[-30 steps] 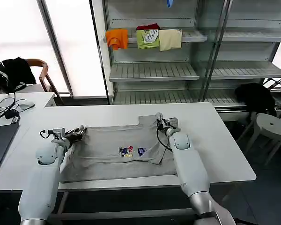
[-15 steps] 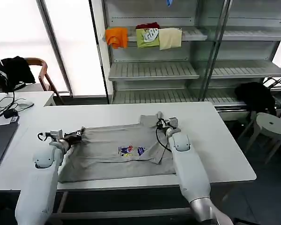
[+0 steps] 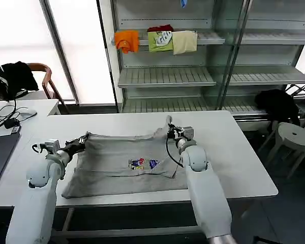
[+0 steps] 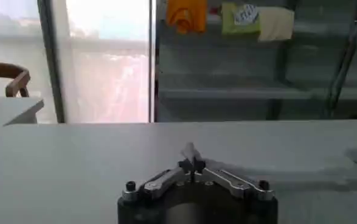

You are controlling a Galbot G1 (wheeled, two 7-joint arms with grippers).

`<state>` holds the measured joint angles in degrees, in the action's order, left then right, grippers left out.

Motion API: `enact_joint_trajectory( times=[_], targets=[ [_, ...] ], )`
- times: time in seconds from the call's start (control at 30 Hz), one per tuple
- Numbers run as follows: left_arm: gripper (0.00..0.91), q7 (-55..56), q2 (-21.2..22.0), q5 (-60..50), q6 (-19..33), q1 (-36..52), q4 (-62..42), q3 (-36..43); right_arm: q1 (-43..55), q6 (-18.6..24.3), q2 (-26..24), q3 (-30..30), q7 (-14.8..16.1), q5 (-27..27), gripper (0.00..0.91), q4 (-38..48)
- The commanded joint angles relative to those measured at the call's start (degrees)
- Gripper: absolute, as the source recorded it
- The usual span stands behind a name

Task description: Fold and organize the clothes.

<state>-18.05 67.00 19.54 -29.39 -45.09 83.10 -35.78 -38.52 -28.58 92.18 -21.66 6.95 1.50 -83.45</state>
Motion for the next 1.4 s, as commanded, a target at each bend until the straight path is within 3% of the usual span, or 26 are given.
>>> enact_joint_trajectory(
  times=[0.03, 0.47, 1.4],
  targets=[
    [0.000, -0.97, -2.00, 7.33, 1.08, -9.64, 9.24, -2.36, -13.80, -2.34, -6.59, -0.60, 0.44, 1.60, 0.000, -17.13],
    [0.000, -3.69, -3.50, 9.63, 2.20, -17.43, 13.76, -5.23, -22.09, -2.90, -6.86, -1.59, 1.15, 1.49, 0.000, -23.80],
    [0.010, -5.16, -3.21, 7.08, 1.29, -24.47, 17.78, -8.83, -27.18, -4.03, -6.90, -1.79, 2.30, -1.09, 0.000, -28.02]
  ],
)
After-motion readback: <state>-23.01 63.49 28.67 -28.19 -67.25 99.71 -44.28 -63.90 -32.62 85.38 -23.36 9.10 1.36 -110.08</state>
